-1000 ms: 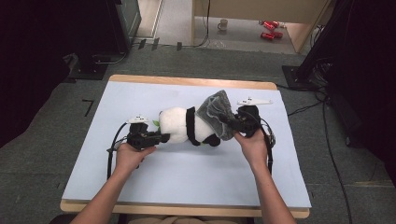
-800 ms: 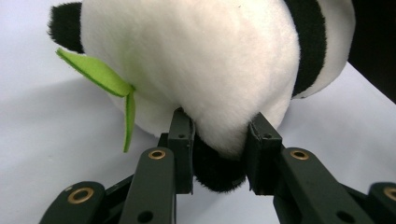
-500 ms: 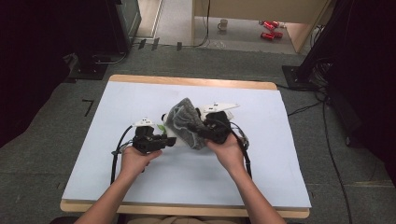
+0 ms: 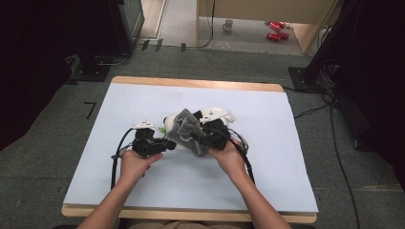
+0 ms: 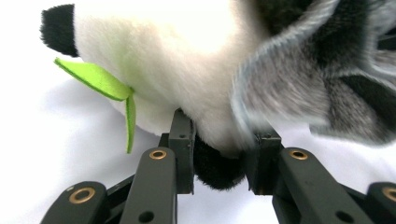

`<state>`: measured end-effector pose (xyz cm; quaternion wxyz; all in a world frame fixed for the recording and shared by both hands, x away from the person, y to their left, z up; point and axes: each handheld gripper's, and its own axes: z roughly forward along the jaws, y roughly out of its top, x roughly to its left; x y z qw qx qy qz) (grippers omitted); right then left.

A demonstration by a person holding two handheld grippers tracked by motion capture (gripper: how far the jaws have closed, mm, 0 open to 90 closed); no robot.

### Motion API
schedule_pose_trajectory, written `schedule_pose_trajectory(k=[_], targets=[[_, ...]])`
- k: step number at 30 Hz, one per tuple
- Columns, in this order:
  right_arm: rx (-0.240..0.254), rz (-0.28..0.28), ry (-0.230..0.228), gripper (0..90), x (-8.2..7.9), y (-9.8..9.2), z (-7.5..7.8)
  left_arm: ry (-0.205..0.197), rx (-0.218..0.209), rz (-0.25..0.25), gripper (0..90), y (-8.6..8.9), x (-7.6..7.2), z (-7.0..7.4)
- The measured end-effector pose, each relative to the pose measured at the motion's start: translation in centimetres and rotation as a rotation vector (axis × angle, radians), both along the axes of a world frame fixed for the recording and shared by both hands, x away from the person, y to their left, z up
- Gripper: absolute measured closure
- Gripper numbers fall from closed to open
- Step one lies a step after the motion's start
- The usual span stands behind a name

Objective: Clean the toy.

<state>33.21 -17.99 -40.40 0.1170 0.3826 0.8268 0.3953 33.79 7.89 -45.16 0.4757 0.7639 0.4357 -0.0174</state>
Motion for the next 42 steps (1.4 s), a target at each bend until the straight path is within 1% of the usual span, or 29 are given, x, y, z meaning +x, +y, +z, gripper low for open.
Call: schedule_pose_trajectory(k=[2,4,6,7,10,17,23,25,26,31,33,34,35,36,37,38,39,41,42], targets=[[0.027,-0.006,0.02,75.7,0.4,-0.8,0.0,-0.008,0.01,-0.009,69.0,0.1,0.2,0.1],[0.027,-0.007,0.025,75.7,0.4,-1.3,0.1,-0.011,0.017,-0.018,68.9,0.2,0.4,0.1],[0.026,-0.012,0.025,75.7,0.4,-1.7,0.2,-0.004,0.011,-0.021,68.9,0.4,0.7,0.0],[0.023,-0.011,0.011,75.6,0.3,-2.0,0.3,-0.001,0.011,-0.025,69.0,0.4,0.9,0.0],[0.022,-0.017,0.003,75.6,0.2,-3.0,0.4,-0.004,0.014,-0.034,69.0,0.4,1.0,0.1],[0.04,-0.082,-0.007,75.4,0.0,-5.9,0.7,0.002,0.012,-0.044,68.9,0.4,1.6,0.1],[0.047,-0.153,0.002,75.2,0.1,-8.2,0.5,0.002,0.013,-0.047,68.8,0.4,1.9,0.0],[0.064,-0.178,0.012,75.1,0.3,-8.9,0.2,0.0,0.012,-0.05,68.9,0.4,1.9,-0.1],[0.074,-0.176,0.017,75.0,0.3,-9.1,0.0,-0.002,0.014,-0.051,68.8,0.4,1.9,-0.1],[0.058,-0.195,0.008,75.0,0.5,-9.5,-0.3,0.002,0.017,-0.055,68.8,0.5,1.9,-0.1],[0.044,-0.221,0.009,75.1,0.6,-9.9,-0.5,0.006,0.017,-0.055,68.8,0.6,2.0,-0.2],[0.032,-0.246,0.022,75.0,0.7,-10.2,-0.8,0.006,0.017,-0.056,68.7,0.7,2.0,-0.2],[0.024,-0.256,0.028,75.0,0.8,-10.3,-1.0,0.009,0.012,-0.063,68.7,0.8,2.1,-0.4],[0.023,-0.272,0.041,75.0,0.9,-10.5,-1.3,0.016,0.004,-0.072,68.6,0.9,2.2,-0.5],[0.025,-0.275,0.046,75.0,0.9,-10.7,-1.3,0.022,0.001,-0.079,68.6,0.9,2.2,-0.5],[0.027,-0.278,0.047,74.9,0.9,-10.8,-1.3,0.024,-0.002,-0.079,68.6,1.0,2.3,-0.5],[0.035,-0.277,0.044,75.0,0.9,-10.9,-1.0,0.035,-0.007,-0.08,68.7,1.0,2.3,-0.5],[0.052,-0.271,0.019,74.9,0.6,-11.0,-0.1,0.041,-0.017,-0.085,69.3,1.1,2.3,-0.4],[0.064,-0.266,0.007,74.9,0.5,-11.0,0.4,0.039,-0.015,-0.091,69.5,1.1,2.2,-0.3]])
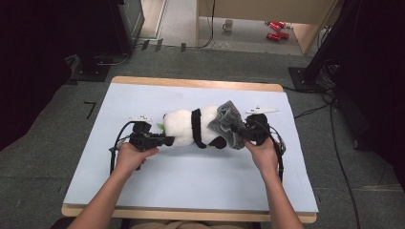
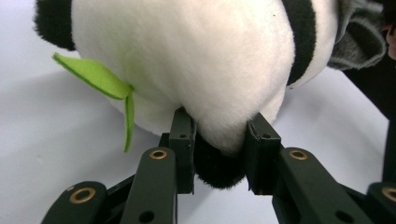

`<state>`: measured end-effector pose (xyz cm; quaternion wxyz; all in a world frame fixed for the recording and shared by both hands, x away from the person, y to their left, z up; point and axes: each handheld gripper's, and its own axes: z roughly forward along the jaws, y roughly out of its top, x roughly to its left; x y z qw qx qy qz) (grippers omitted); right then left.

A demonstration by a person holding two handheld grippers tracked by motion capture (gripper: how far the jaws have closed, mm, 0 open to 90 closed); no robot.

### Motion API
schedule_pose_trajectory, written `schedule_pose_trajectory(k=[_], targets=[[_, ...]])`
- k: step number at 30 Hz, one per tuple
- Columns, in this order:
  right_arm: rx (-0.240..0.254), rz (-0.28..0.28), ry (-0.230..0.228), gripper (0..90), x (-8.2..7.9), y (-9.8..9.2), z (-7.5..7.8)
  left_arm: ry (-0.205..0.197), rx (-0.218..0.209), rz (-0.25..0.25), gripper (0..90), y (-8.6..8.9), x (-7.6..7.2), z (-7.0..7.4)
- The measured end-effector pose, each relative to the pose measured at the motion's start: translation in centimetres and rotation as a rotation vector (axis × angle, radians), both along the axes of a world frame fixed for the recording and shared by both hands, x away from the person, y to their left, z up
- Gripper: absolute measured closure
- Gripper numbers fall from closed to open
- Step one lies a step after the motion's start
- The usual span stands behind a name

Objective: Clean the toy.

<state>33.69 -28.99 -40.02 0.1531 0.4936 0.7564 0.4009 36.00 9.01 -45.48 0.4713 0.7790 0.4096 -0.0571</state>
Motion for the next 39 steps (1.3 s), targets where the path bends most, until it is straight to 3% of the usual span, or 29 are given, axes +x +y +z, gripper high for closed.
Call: schedule_pose_trajectory(k=[6,10,14,16,23,29,33,39], targets=[[0.078,0.073,-0.026,74.8,-1.6,1.1,2.2,0.004,0.022,-0.029,69.9,-0.1,-2.1,0.7],[0.05,0.147,0.025,74.8,-2.1,2.3,1.5,-0.023,0.046,-0.024,69.1,-0.3,-2.7,0.8],[0.056,0.129,0.032,74.8,-1.6,2.5,0.5,-0.034,0.043,-0.012,65.2,-0.1,-2.5,0.5],[0.048,0.121,0.026,74.6,-1.4,2.6,0.3,-0.066,0.053,-0.011,61.2,-0.1,-2.5,0.5],[0.049,0.086,0.016,74.3,-0.8,2.9,0.2,-0.108,0.044,-0.027,50.2,0.8,-2.4,0.6],[0.048,0.067,0.005,73.7,-0.1,3.3,0.5,-0.214,0.017,-0.023,39.8,2.0,-2.7,1.4],[0.054,0.06,0.004,73.6,0.4,3.6,0.7,-0.257,0.017,-0.034,36.0,2.3,-2.4,1.3],[0.058,0.048,-0.018,73.2,1.2,4.0,1.0,-0.252,0.017,-0.058,33.7,2.0,-2.1,1.2]])
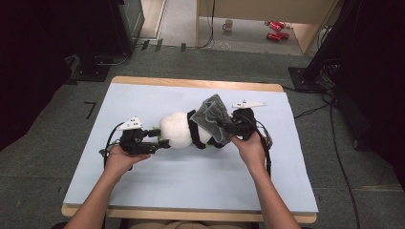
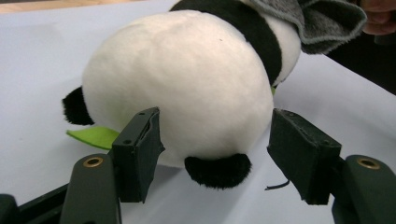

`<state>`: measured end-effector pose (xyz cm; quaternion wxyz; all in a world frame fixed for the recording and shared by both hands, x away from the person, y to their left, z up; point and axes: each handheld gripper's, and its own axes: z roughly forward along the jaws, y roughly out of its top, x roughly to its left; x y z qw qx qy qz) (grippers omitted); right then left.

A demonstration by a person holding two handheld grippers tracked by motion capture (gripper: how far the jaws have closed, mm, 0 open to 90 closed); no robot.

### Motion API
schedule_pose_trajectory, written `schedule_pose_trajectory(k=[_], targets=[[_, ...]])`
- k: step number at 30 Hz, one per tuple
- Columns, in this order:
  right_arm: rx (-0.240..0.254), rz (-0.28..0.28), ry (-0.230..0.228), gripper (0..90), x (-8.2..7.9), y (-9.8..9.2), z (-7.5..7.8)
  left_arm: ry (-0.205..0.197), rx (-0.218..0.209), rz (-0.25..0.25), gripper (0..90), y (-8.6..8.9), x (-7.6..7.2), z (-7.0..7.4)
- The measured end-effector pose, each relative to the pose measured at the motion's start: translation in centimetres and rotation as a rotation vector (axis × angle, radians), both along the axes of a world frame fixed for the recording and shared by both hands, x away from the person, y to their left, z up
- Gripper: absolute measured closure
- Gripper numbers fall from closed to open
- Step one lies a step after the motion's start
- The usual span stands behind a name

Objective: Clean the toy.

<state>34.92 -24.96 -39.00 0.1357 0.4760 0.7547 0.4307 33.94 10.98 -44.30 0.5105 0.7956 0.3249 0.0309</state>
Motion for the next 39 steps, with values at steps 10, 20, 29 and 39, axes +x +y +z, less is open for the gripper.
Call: schedule_pose_trajectory(k=[10,20,29,39], targets=[[0.015,-0.014,-0.022,72.6,1.3,0.5,0.0,-0.015,0.042,0.013,24.7,-1.1,0.2,-1.1],[0.045,-0.024,-0.024,72.1,2.1,0.6,0.0,-0.056,0.005,0.105,18.9,-2.4,1.1,-2.4],[0.118,-0.02,-0.001,74.0,2.0,0.2,0.6,-0.041,0.045,0.198,49.1,-2.7,0.9,-2.3],[0.104,0.109,-0.073,74.9,-0.9,3.9,4.4,0.224,-0.016,0.187,60.0,-2.2,0.7,1.1]])
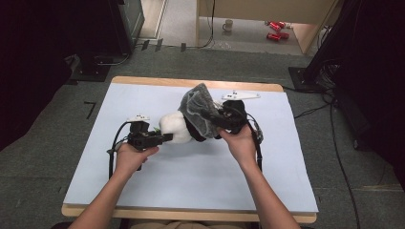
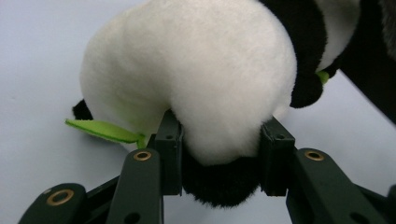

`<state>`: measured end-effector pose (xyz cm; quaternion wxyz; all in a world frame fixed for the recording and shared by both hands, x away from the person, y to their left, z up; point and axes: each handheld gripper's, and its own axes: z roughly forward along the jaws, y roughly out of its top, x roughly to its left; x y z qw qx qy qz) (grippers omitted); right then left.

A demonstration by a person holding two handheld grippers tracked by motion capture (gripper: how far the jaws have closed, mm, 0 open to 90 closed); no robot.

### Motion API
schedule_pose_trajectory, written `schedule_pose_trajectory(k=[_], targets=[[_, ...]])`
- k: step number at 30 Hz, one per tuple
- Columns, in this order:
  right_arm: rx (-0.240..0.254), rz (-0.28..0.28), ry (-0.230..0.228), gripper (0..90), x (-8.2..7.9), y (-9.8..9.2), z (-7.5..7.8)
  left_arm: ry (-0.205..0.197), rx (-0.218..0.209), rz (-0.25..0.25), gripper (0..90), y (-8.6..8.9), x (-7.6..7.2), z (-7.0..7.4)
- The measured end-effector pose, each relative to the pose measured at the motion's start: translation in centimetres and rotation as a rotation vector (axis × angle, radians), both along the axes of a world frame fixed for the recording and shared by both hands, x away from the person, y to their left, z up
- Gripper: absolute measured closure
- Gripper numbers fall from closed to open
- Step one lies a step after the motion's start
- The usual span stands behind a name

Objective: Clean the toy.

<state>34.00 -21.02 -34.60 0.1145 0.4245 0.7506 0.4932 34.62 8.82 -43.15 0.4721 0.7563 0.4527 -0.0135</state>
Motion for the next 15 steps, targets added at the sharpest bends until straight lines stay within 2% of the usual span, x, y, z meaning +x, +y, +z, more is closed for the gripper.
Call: schedule_pose_trajectory(k=[4,7,9,10,12,15], targets=[[0.008,0.076,0.006,75.0,-1.1,2.3,0.2,0.03,-0.014,-0.008,59.9,-0.2,-0.9,1.2],[-0.018,0.131,0.022,74.9,-1.8,4.4,-0.5,0.021,-0.006,-0.017,59.4,-0.6,-1.2,1.1],[-0.056,0.153,0.039,74.8,-1.8,5.6,-1.5,0.017,-0.01,-0.021,59.2,-0.7,-1.1,0.8],[-0.079,0.153,0.052,74.7,-1.7,6.0,-2.2,0.017,-0.012,-0.016,59.2,-0.8,-1.1,0.6],[-0.119,0.142,0.057,74.7,-1.4,6.3,-3.7,0.044,0.019,-0.015,59.2,-1.0,-0.8,-0.2],[-0.167,0.128,0.08,74.7,-0.8,6.1,-4.8,0.042,0.014,-0.011,59.3,-1.1,-0.4,-0.8]])
